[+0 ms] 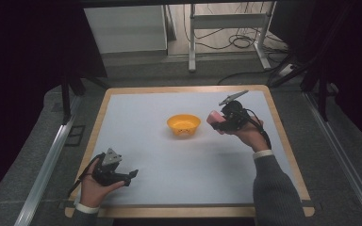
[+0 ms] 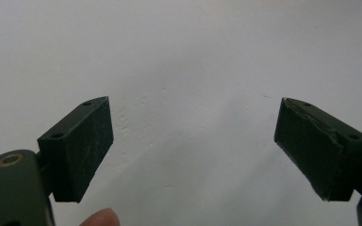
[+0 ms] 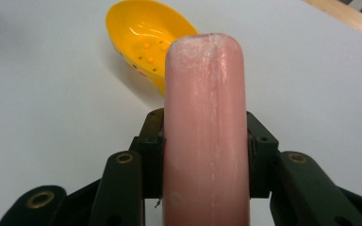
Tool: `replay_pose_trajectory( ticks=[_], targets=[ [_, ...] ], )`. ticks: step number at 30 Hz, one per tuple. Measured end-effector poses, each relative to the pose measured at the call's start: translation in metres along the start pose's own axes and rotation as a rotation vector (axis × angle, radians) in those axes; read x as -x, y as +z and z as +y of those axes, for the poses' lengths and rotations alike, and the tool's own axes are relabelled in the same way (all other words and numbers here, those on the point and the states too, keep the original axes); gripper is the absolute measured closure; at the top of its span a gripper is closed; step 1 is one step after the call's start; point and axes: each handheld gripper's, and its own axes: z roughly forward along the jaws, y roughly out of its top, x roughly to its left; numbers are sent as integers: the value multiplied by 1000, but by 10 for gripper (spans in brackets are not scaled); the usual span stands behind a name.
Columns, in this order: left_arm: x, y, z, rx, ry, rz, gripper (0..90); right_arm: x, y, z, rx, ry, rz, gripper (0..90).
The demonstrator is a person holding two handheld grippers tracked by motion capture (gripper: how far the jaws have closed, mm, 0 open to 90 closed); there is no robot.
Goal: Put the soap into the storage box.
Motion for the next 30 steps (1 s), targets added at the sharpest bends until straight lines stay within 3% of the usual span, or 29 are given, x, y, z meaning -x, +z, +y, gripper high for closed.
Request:
replay_pose_trajectory(
  ticks=[3, 10, 13, 16, 22, 25, 30],
  targets=[
    [0, 0, 0, 1, -1, -2, 128, 0, 6, 2, -8, -6, 29, 594],
    [0, 0, 0, -1, 2, -1, 128, 0, 16, 10, -24, -23, 26, 594],
    [1, 0, 0, 3, -1, -6, 128, 0, 21, 13, -23, -33, 68, 594],
    [0, -2, 1, 6, -3, -6, 128, -2, 25, 19, -41, -50, 45, 594],
    [0, -2, 1, 1, 4, -9, 128, -7, 28, 30, -43, -75, 44, 594],
    [0, -2, 1, 4, 3, -12, 128, -7, 31, 34, -38, -91, 72, 594],
    [0, -2, 1, 11, 1, -20, 128, -8, 37, 41, -55, -99, 63, 594]
  ],
)
